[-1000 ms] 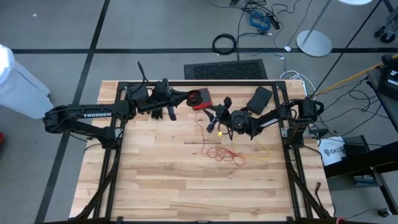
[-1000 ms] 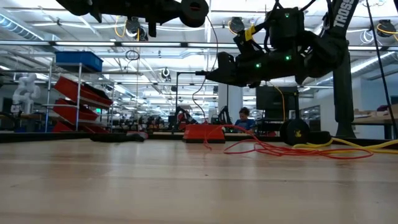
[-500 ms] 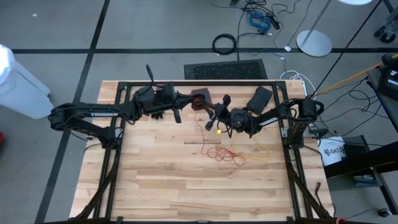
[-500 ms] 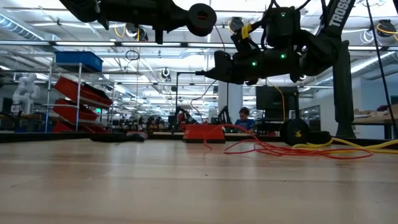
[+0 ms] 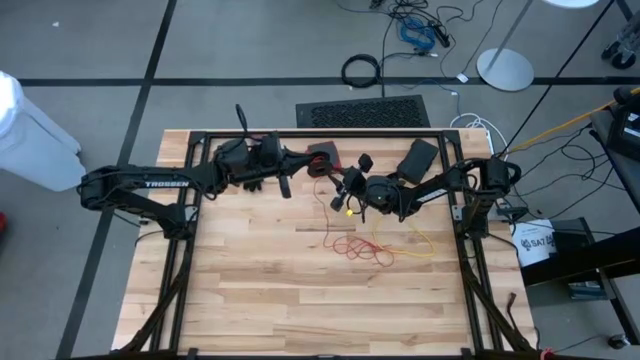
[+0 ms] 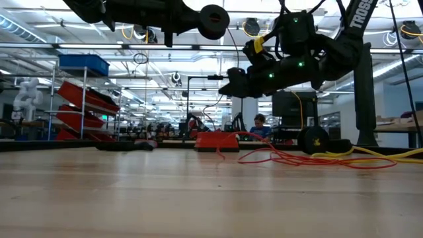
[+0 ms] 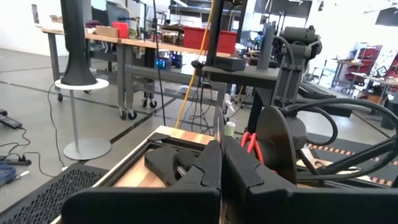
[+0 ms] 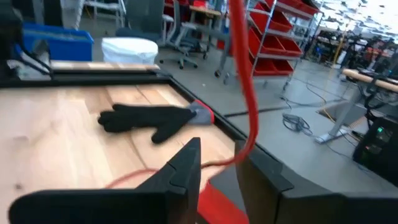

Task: Coil cords
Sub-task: Coil the red wire onto the spool

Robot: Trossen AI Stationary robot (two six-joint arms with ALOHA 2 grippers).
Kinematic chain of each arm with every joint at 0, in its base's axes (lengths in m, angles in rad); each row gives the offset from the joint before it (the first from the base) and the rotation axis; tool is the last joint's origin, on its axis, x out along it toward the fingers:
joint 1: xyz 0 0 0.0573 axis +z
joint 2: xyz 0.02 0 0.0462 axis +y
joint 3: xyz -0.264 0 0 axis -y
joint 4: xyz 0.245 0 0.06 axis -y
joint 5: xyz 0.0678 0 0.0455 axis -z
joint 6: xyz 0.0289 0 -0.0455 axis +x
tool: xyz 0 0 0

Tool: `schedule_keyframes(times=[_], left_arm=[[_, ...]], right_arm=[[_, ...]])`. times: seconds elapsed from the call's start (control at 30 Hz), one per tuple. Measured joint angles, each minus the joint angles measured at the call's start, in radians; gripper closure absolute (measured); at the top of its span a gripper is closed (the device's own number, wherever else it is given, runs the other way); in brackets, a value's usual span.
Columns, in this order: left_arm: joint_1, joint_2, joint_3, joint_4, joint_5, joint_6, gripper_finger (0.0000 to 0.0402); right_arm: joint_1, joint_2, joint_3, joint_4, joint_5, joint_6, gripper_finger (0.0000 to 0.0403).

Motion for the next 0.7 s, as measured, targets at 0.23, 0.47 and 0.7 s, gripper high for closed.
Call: schedule_keyframes(times=[0.23,0.47,0.7], left_arm=[[0.001,0.0,0.0,-0.014,0.0,0.018,0.0401],[0.001,0.0,0.0,-0.014,0.0,0.018,0.0401],[0.001,-0.001,0.0,-0.008,-0.001,0.018,0.0401]], right_arm=[[0.006,-0.011,-0.036,0.001,0.008,-0.004,0.0327],[0.006,-0.064,-0.109,0.092,0.003,-0.001,0.033],[0.006,-0.076,-0.113,0.099,-0.053,0.013,0.033]])
